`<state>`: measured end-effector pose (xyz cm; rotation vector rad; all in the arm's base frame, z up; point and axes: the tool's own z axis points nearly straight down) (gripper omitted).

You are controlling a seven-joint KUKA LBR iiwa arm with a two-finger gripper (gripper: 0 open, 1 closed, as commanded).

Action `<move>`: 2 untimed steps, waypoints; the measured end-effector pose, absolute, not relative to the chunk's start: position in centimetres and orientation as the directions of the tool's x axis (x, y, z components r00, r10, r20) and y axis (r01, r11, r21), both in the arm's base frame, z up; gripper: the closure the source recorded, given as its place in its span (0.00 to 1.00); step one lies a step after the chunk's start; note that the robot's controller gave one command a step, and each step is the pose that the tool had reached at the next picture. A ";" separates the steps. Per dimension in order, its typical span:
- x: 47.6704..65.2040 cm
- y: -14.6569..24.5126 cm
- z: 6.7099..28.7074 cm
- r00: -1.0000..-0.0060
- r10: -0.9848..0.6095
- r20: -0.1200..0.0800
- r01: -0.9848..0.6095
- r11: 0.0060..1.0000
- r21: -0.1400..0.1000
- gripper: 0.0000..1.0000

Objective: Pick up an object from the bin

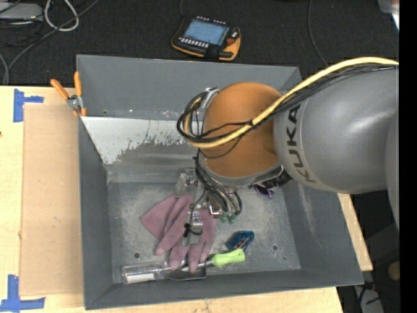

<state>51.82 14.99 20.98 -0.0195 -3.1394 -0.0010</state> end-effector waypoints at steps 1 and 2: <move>51.8 15.0 21.0 -1.000 0.012 0.002 0.012 1.000 0.001 0.00; 52.5 17.7 15.1 -1.000 0.015 0.007 0.015 1.000 0.000 0.00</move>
Offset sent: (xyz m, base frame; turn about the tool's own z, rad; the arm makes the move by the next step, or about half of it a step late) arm 0.0080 0.0270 -0.0568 0.0048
